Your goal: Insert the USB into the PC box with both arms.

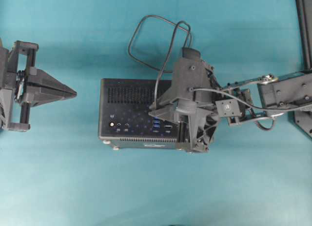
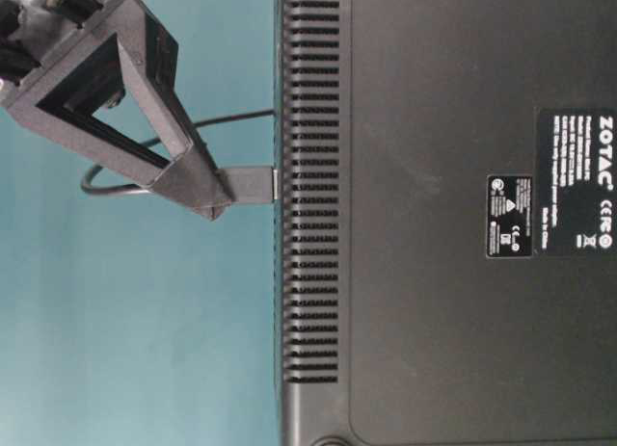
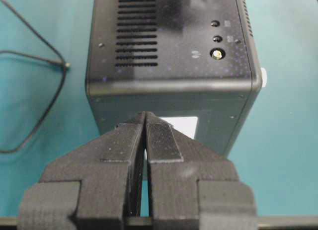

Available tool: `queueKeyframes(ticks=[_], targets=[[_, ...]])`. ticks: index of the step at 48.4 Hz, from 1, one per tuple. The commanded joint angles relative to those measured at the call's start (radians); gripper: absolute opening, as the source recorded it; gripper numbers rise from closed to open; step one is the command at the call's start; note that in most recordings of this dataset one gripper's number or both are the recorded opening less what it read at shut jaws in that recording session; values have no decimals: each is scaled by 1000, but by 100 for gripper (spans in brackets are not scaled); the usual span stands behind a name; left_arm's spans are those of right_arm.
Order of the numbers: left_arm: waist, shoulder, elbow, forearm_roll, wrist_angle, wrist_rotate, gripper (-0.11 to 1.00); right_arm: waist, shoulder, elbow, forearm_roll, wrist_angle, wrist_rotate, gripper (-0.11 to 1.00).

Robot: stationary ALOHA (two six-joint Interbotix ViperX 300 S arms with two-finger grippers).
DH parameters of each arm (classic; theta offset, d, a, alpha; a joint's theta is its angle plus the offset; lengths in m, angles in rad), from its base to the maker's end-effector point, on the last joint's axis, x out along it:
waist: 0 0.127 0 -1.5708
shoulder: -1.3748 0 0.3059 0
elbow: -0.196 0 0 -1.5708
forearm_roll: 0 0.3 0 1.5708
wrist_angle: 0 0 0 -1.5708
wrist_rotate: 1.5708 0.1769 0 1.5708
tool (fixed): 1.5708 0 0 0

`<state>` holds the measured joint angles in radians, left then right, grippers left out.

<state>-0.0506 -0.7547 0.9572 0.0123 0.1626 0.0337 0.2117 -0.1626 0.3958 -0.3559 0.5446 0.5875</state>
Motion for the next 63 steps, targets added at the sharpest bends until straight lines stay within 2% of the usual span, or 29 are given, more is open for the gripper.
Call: queueKeyframes(ticks=[1, 15, 21, 26, 35, 39, 50, 63], targets=[[-2, -2, -28, 3, -5, 2, 1, 43, 5, -3, 18, 3, 12, 11], [-2, -2, -29, 3, -5, 2, 0, 51, -11, -5, 25, -14, 11, 13], [-2, -2, -28, 2, -5, 2, 0, 44, -26, -5, 25, -14, 11, 21], [-2, -2, -28, 2, -5, 2, 1, 43, -40, -6, 25, -9, 12, 33], [-5, -2, -29, 3, -6, 2, 1, 44, -55, -8, 25, 11, 12, 66], [-5, -2, -29, 2, -6, 2, 0, 43, -61, -12, 21, 21, 12, 75], [-5, -2, -28, 3, -6, 3, 0, 43, -89, -9, 15, 97, 11, 75], [-6, -2, -29, 2, -5, 3, 1, 44, -137, 15, 14, 133, 11, 75]])
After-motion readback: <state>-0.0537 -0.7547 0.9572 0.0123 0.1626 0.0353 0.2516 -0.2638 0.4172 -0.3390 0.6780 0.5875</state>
